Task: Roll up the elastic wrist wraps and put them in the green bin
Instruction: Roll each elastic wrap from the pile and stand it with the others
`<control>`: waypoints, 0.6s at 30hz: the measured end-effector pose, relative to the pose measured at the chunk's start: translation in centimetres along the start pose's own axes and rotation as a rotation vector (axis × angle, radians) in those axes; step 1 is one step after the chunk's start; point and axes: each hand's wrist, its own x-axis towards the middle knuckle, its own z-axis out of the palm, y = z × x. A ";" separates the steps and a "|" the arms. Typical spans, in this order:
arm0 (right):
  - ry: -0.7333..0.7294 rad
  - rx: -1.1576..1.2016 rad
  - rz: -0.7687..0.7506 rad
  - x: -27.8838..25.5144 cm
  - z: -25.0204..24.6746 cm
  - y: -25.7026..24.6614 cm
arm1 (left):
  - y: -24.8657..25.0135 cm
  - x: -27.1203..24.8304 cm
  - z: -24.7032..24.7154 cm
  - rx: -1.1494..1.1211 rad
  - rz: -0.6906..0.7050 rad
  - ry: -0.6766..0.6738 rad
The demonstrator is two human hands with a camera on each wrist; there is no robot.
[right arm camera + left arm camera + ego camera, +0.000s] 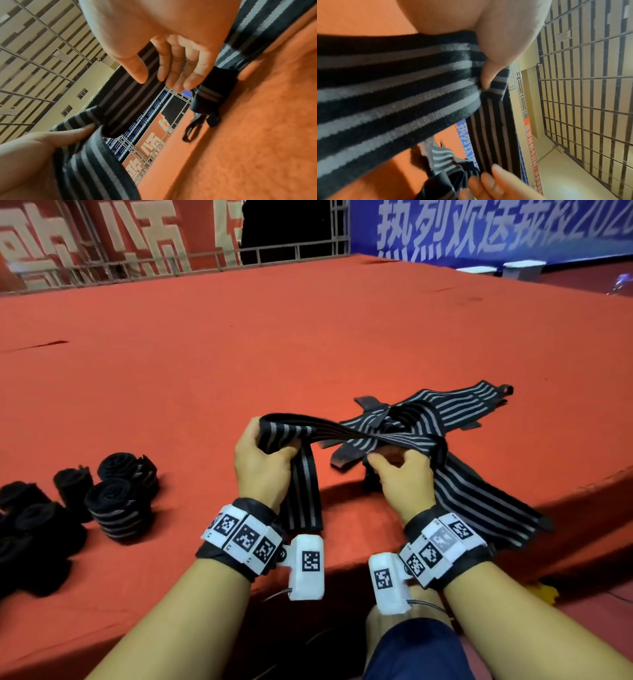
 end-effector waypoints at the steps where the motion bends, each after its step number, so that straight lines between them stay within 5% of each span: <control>1: -0.065 0.086 0.033 -0.2 -0.1 -0.1 | -0.3 -0.1 0.2 0.043 -0.033 0.020; 4: -0.232 0.338 0.170 -0.7 -0.3 -0.6 | -1.1 -0.1 0.6 0.126 -0.137 0.096; 9: 0.021 0.576 0.529 0.5 -1.3 -0.2 | -0.9 -0.2 0.4 0.109 -0.201 0.217; 18: 0.132 0.460 0.481 2.3 -1.6 2.4 | -0.4 0.0 0.0 0.037 -0.187 0.308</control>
